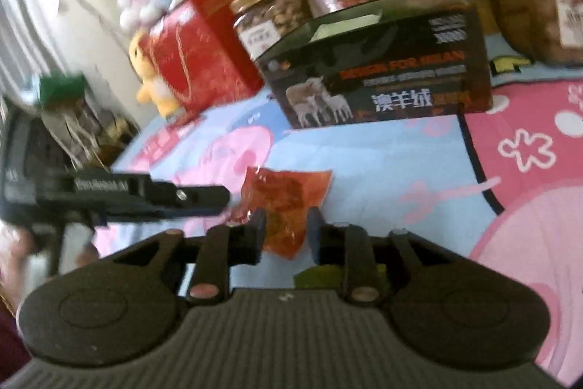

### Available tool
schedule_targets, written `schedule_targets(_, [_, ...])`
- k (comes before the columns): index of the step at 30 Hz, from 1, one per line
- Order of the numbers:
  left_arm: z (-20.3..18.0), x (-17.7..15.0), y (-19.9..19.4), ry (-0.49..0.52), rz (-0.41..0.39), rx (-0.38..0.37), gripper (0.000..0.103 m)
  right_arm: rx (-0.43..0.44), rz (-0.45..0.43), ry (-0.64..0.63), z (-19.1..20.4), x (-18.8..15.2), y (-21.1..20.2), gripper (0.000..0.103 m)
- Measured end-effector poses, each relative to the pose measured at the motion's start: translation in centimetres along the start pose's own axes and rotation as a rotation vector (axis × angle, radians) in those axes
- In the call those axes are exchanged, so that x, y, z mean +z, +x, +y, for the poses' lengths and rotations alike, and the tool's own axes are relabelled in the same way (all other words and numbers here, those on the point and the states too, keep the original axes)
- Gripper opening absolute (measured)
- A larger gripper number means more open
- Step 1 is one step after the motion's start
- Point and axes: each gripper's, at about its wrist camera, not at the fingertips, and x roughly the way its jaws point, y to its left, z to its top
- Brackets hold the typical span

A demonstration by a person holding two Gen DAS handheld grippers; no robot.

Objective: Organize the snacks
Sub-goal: 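Reach the right tool to the red packet and grasp it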

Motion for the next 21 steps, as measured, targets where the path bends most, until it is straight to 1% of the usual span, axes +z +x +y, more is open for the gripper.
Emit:
schedule_targets(1, [0.0, 0.0, 0.0, 0.001, 0.002, -0.005, 0.033, 0.003, 0.005, -0.006, 0.1, -0.1, -0.1, 0.048])
schedule_targets(2, [0.1, 0.0, 0.2, 0.002, 0.002, -0.016, 0.034, -0.006, -0.001, -0.008, 0.2, -0.3, -0.3, 0.052])
schedule_targets(3, [0.0, 0.1, 0.3, 0.0, 0.004, -0.033, 0.037, -0.022, -0.011, -0.004, -0.1, -0.3, -0.4, 0.052])
schedule_targets(4, [0.0, 0.1, 0.6, -0.004, 0.009, -0.048, 0.042, -0.034, -0.02, 0.005, -0.3, -0.3, -0.5, 0.052])
schedule_targets(5, [-0.1, 0.1, 0.8, -0.004, 0.01, -0.063, 0.045, -0.046, -0.031, 0.029, -0.9, -0.1, -0.5, 0.052])
schedule_targets(6, [-0.3, 0.2, 1.2, 0.007, 0.014, -0.076, 0.046, -0.052, -0.035, 0.068, -1.7, 0.1, -0.4, 0.052])
schedule_targets(7, [-0.5, 0.3, 1.5, 0.018, 0.015, -0.083, 0.046, -0.04, -0.037, 0.113, -2.5, 0.3, -0.3, 0.051])
schedule_targets(8, [-0.6, 0.4, 1.7, 0.024, 0.012, -0.087, 0.043, -0.008, -0.039, 0.166, -3.3, 0.6, -0.1, 0.051])
schedule_targets(9, [-0.8, 0.3, 1.9, 0.024, 0.01, -0.092, 0.043, 0.015, -0.035, 0.192, -3.6, 0.8, 0.2, 0.051])
schedule_targets(10, [-0.9, 0.2, 2.1, 0.025, 0.012, -0.099, 0.04, 0.032, -0.025, 0.201, -3.6, 1.0, 0.6, 0.05])
schedule_targets(11, [-1.0, 0.1, 2.1, 0.031, 0.005, -0.093, 0.032, 0.035, -0.016, 0.198, -3.3, 1.0, 1.0, 0.043])
schedule_targets(12, [-0.9, -0.1, 2.1, 0.039, -0.001, -0.085, 0.029, 0.026, -0.014, 0.184, -2.9, 1.0, 1.3, 0.039])
schedule_targets(13, [-0.8, -0.2, 2.1, 0.04, -0.008, -0.081, 0.024, 0.02, -0.008, 0.174, -2.6, 1.0, 1.7, 0.03])
schedule_targets(15, [0.0, -0.3, 1.8, 0.01, -0.013, -0.103, 0.023, 0.017, -0.012, 0.187, -2.4, 1.0, 2.1, 0.02])
schedule_targets(16, [0.5, -0.3, 1.7, -0.003, -0.012, -0.117, 0.023, 0.022, -0.005, 0.2, -2.6, 0.9, 2.1, 0.009])
schedule_targets(19, [0.9, -0.5, 1.3, -0.013, -0.022, -0.136, 0.023, 0.039, -0.031, 0.23, -3.0, 0.4, 1.6, 0.004])
schedule_targets(21, [0.8, -0.5, 0.9, -0.018, -0.037, -0.154, 0.023, 0.041, -0.056, 0.22, -2.6, 0.4, 1.0, 0.004])
